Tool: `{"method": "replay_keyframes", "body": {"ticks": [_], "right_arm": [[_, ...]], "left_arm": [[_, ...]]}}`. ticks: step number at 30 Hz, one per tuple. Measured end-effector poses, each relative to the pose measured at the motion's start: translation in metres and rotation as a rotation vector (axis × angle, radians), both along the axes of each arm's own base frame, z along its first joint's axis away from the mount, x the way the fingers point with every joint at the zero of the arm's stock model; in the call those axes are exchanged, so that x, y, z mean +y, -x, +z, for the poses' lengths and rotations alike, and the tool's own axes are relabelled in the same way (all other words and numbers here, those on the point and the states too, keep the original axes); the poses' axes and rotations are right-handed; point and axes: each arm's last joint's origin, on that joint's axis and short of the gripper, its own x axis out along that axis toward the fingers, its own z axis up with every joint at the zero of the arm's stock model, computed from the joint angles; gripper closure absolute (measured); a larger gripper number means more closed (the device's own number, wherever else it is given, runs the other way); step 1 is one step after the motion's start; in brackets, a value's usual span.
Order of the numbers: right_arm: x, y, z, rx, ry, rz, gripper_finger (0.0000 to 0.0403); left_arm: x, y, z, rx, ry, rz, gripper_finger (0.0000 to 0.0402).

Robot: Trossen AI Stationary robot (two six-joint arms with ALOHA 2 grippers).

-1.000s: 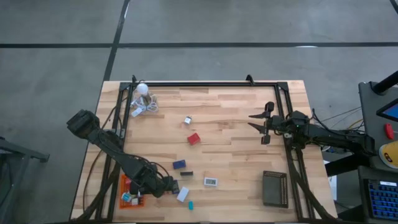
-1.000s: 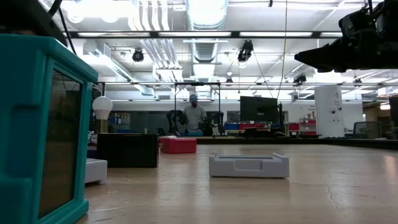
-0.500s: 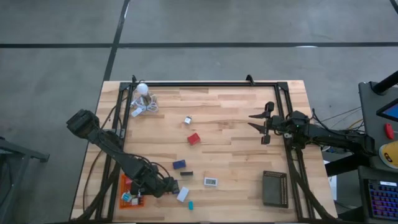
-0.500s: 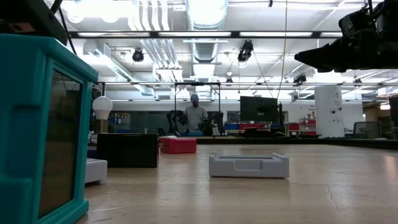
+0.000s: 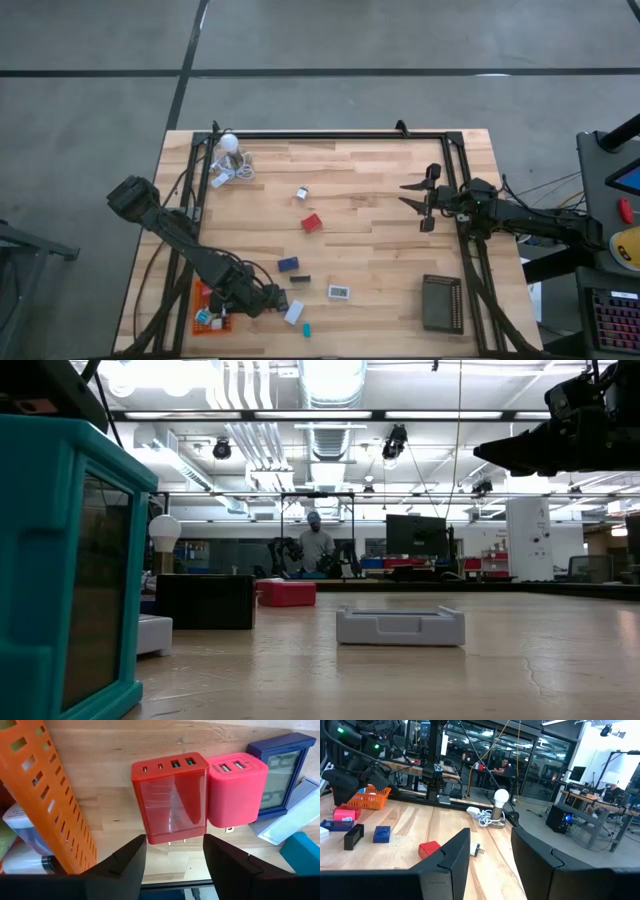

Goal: Pick & Place Office items
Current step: Put the bottom red charger adapter into the orange bin

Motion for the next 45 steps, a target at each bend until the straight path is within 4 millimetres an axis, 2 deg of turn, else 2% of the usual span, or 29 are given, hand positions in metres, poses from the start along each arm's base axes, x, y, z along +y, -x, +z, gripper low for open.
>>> {"method": "replay_keyframes", "body": {"ticks": [14, 45], "right_arm": [[0.0, 0.0, 0.0001, 0.0, 0.0, 0.0, 0.0264], [0.0, 0.0, 0.0001, 0.0, 0.0, 0.0, 0.0264]], "left_arm": [[0.0023, 0.0004, -0.0008, -0.017, -0.05, 0.013, 0.0199], [0.001, 0.0006, -0.0004, 0.001, -0.017, 0.009, 0.0199]]}}
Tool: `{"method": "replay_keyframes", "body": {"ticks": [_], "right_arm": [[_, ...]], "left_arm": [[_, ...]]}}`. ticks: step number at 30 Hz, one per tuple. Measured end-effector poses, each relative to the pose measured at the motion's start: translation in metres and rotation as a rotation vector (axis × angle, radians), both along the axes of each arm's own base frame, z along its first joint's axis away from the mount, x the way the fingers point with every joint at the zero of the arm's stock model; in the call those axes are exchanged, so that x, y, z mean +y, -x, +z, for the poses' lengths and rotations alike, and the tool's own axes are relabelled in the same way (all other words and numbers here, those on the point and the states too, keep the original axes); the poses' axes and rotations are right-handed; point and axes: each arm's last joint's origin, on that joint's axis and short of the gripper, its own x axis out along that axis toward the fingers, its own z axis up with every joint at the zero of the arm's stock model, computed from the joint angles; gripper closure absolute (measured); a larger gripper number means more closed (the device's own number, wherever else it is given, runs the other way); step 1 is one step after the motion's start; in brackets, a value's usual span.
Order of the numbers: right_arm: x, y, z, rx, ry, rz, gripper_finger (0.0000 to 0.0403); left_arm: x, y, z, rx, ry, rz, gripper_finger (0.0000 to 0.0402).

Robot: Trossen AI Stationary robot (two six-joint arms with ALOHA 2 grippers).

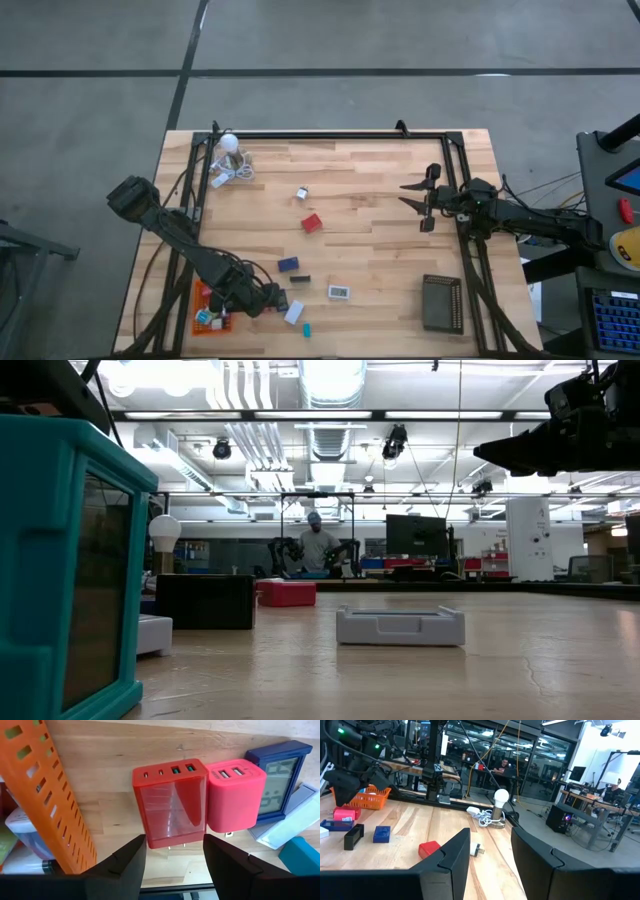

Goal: Pick & Place Office items
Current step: Put the bottom red charger adapter into the orange bin

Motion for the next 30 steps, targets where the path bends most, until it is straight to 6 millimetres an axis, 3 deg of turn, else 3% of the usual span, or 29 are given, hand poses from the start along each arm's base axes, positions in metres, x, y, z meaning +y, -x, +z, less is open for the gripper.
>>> {"method": "replay_keyframes", "body": {"ticks": [30], "right_arm": [[0.0, 0.0, 0.0, 0.0, 0.0, 0.0, 0.0264]], "left_arm": [[0.0022, 0.0013, -0.0011, -0.001, -0.041, 0.012, 0.0199]]}}
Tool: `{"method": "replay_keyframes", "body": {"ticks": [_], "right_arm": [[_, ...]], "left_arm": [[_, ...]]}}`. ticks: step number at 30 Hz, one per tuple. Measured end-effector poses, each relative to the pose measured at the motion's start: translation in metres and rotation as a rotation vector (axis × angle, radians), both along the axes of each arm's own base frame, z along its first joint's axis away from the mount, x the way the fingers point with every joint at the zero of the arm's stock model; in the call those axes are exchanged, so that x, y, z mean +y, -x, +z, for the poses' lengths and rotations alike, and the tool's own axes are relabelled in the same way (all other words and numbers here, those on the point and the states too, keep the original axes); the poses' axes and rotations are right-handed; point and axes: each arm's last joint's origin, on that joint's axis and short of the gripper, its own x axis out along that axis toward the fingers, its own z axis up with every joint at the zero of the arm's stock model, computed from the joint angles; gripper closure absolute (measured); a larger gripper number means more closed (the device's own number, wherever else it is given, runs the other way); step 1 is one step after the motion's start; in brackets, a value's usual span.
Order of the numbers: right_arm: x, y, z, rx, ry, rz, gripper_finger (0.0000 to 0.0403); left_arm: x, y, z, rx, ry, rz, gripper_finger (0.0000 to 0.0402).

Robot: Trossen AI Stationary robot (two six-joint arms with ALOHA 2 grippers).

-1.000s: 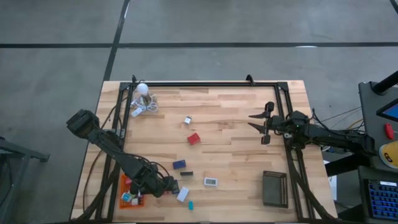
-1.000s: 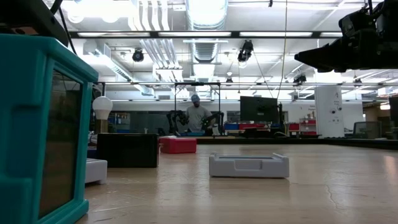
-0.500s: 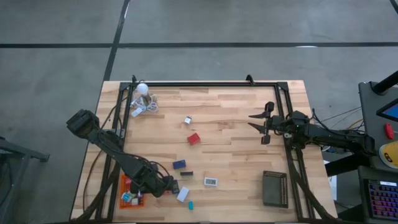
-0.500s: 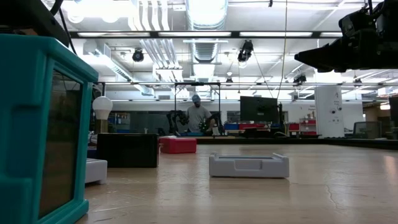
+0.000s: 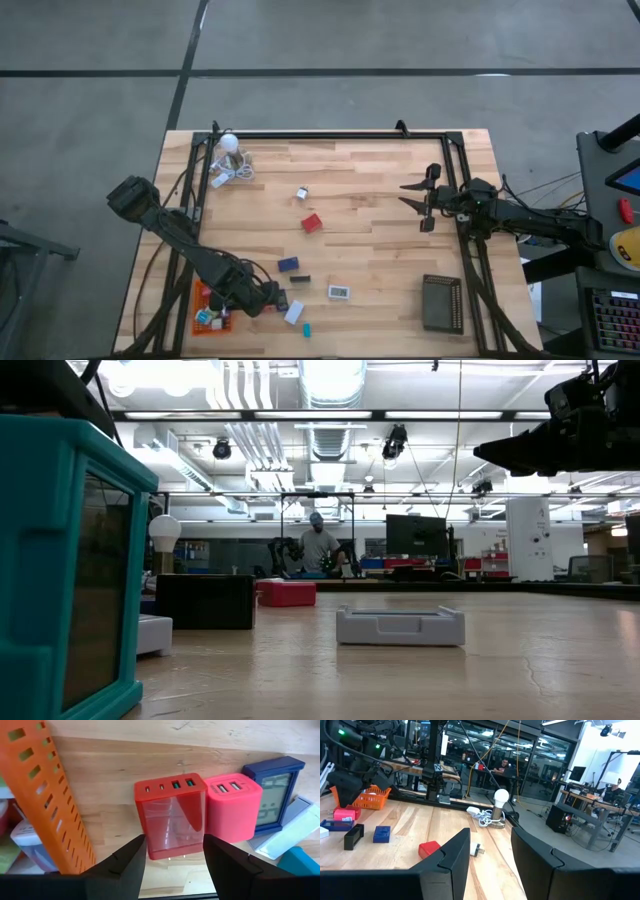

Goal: Pick & Place Office items
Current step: Put the bottom red charger adapter into the orange bin

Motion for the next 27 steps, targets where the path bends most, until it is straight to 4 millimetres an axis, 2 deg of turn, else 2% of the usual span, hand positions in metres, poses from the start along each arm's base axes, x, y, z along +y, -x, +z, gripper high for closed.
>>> {"method": "replay_keyframes", "body": {"ticks": [19, 22, 27], "right_arm": [[0.0, 0.0, 0.0, 0.0, 0.0, 0.0, 0.0264], [0.0, 0.0, 0.0, 0.0, 0.0, 0.0, 0.0264], [0.0, 0.0, 0.0001, -0.001, 0.0, 0.0, 0.0264]], "left_arm": [[0.0002, 0.0, -0.0001, 0.007, -0.002, 0.044, 0.0198], [0.0003, -0.0002, -0.0001, 0.004, -0.006, 0.048, 0.0182], [0.0004, -0.0002, -0.0001, 0.001, -0.009, 0.041, 0.0133]]}}
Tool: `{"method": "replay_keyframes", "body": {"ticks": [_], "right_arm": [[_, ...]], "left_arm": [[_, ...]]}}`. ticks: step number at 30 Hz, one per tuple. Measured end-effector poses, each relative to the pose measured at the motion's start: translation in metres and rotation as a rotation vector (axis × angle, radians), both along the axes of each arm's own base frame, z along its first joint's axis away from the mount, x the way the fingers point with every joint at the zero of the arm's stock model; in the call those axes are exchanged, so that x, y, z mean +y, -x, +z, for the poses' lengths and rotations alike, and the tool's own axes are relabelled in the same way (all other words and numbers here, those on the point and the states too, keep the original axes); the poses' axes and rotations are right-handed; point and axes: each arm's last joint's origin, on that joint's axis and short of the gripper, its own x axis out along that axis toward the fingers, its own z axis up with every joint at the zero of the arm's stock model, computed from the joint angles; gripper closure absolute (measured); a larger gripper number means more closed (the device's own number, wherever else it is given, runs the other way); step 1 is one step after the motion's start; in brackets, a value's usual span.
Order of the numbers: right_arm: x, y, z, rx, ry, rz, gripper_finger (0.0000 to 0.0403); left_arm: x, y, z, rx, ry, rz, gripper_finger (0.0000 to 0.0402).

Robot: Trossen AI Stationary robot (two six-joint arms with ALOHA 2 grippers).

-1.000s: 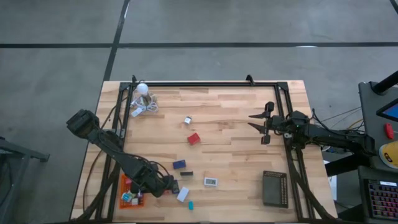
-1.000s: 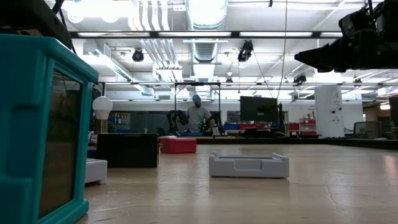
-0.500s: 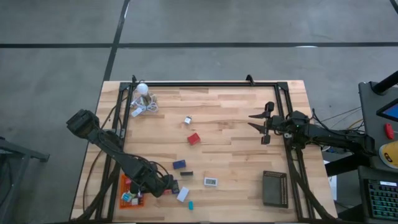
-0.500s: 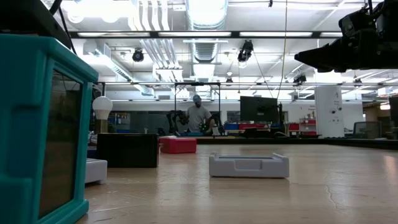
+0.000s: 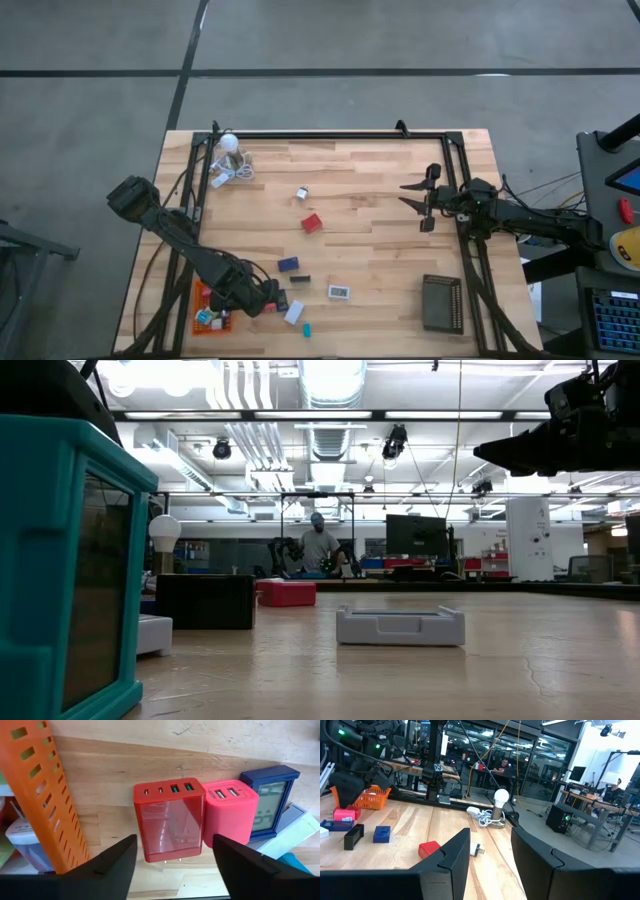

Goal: Pick & Place Office items
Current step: Put the bottom red charger adapter into the orange bin

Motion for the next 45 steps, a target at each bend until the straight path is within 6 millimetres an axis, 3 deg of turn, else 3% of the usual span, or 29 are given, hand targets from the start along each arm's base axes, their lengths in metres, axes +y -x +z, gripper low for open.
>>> {"method": "replay_keyframes", "body": {"ticks": [9, 17, 45], "right_arm": [[0.0, 0.0, -0.0001, 0.0, 0.0, 0.0, 0.0264], [0.0, 0.0, -0.0001, 0.0, 0.0, 0.0, 0.0264], [0.0, 0.0, -0.0001, 0.0, 0.0, 0.0, 0.0264]], "left_arm": [[-0.0001, 0.0001, 0.0, -0.001, 0.002, -0.015, 0.0088], [-0.0022, 0.0013, 0.0005, 0.041, 0.062, -0.038, 0.0087], [-0.0006, 0.0, 0.0002, 0.002, 0.013, -0.019, 0.0087]]}}
